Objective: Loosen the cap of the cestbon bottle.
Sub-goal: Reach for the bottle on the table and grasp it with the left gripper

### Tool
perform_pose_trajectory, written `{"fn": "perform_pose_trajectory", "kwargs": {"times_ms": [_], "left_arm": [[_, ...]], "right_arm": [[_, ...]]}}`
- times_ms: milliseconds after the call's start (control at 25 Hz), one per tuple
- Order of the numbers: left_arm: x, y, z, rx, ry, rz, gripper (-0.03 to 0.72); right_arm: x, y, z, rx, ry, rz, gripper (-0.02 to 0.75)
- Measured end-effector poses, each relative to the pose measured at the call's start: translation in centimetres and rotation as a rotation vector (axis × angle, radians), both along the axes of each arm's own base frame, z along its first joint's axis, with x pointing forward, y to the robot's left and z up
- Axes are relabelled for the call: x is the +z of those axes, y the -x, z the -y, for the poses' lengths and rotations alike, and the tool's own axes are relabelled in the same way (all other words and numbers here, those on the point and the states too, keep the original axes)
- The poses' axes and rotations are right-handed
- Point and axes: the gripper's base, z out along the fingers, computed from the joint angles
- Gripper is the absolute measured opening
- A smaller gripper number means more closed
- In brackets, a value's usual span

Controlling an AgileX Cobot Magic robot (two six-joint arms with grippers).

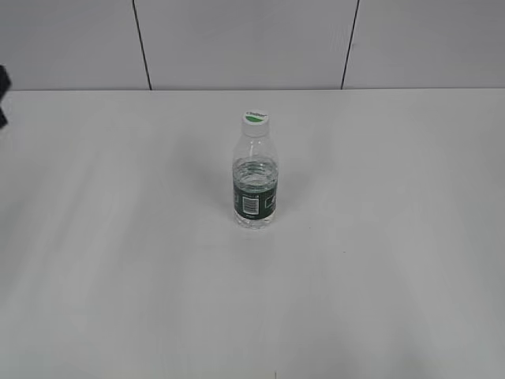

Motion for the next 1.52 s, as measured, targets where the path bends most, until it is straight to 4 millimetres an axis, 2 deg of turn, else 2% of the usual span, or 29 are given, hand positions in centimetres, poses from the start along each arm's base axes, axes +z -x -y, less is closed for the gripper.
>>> {"fn": "perform_pose_trajectory", "kwargs": {"times_ms": [280,520,760,1000,1240,1520], "left_arm": [[-4.6,-3.5,2.1,-0.312,0.046,-0.110,0.433],[-6.0,-6.3,1.7,-0.541,0.042,-0.134,0.433],[-7.6,-8.6,2.7,-0.813,-0.093,-0.114,0.433],[-9.6,-10.6,3.2,-0.918,-0.077,-0.093,0.450],[-11.9,-11.6,6.3,-1.061,-0.094,-0.122,0.568],[-13.0,-12.7,10.3,-1.174,-0.114,-0.098,0.580]], "right_arm": [[0.0,0.0,0.0,0.000,0.000,0.000,0.588],[0.0,0.0,0.0,0.000,0.000,0.000,0.588],[0.0,0.0,0.0,0.000,0.000,0.000,0.588],[0.0,0.0,0.0,0.000,0.000,0.000,0.588],[0.0,0.0,0.0,0.000,0.000,0.000,0.588],[0.0,0.0,0.0,0.000,0.000,0.000,0.588]]}}
